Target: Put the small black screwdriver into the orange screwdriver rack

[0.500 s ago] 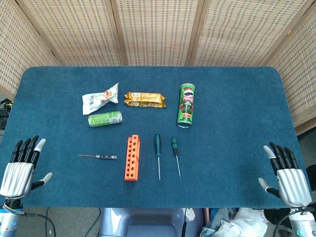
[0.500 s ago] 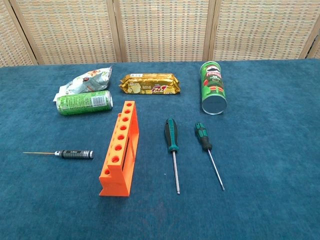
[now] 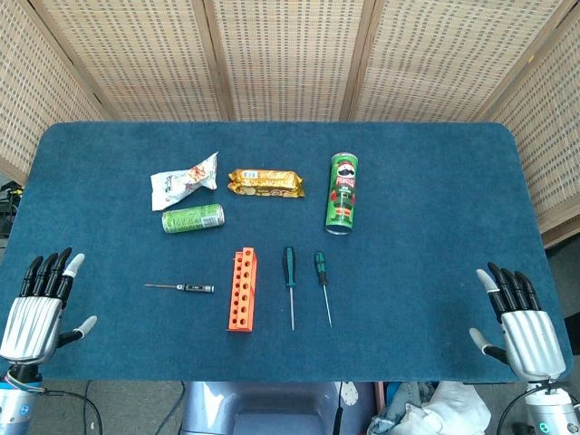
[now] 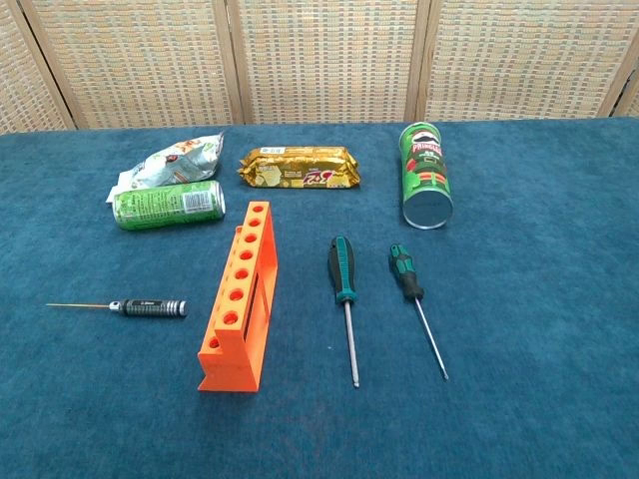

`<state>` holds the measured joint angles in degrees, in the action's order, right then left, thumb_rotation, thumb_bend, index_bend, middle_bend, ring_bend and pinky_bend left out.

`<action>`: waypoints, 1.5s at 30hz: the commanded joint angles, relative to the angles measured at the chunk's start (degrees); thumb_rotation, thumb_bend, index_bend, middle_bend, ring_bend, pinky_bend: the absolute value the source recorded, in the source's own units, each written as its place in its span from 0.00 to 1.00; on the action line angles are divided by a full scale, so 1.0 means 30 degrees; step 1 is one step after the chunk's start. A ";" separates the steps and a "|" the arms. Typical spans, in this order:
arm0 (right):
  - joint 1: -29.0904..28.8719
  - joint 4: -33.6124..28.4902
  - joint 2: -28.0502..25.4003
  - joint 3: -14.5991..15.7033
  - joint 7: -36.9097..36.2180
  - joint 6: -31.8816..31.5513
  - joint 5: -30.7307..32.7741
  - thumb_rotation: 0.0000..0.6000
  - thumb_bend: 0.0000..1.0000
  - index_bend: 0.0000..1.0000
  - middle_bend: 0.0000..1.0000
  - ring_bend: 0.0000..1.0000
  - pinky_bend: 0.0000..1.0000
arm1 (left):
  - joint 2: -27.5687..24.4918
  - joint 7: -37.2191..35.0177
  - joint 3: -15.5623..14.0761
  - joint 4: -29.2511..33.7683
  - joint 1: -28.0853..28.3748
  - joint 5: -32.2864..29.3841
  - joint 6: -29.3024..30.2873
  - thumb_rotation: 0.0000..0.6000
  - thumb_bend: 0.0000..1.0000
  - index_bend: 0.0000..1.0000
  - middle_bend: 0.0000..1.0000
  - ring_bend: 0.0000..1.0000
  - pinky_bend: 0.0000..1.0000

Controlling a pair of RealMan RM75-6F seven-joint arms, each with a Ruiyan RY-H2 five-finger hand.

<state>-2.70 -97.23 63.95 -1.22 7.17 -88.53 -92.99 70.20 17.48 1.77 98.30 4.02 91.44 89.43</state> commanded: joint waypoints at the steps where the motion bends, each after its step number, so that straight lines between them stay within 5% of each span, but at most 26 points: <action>1: 0.0004 -0.0001 -0.0014 0.0026 0.0008 0.0019 -0.0024 1.00 0.22 0.00 0.00 0.00 0.00 | 0.0023 -0.0011 -0.0032 -0.0019 0.0014 0.0051 -0.0020 1.00 0.00 0.00 0.00 0.00 0.00; 17: -0.0102 0.0009 0.0036 0.0146 0.0197 0.0368 -0.0078 1.00 0.22 0.00 0.00 0.00 0.00 | -0.0019 -0.0044 -0.0084 0.0269 0.0284 0.0053 -0.0525 1.00 0.00 0.00 0.00 0.00 0.00; 28: -0.0147 -0.0032 0.0144 0.0173 0.0393 0.0490 -0.0074 1.00 0.22 0.00 0.00 0.00 0.00 | -0.1226 0.0836 0.0631 0.2588 0.2326 -0.1664 -0.4112 1.00 0.10 0.14 0.00 0.00 0.00; 45: -0.0149 0.0017 0.0079 0.0142 0.0183 0.0473 -0.0016 1.00 0.22 0.00 0.00 0.00 0.00 | 0.1221 0.3619 0.1658 0.2272 0.4813 -0.5166 -0.7023 1.00 0.24 0.29 0.00 0.00 0.00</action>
<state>-3.15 -97.18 64.19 -0.79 7.72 -87.10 -93.04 73.07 27.37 6.51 105.28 17.73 76.71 69.00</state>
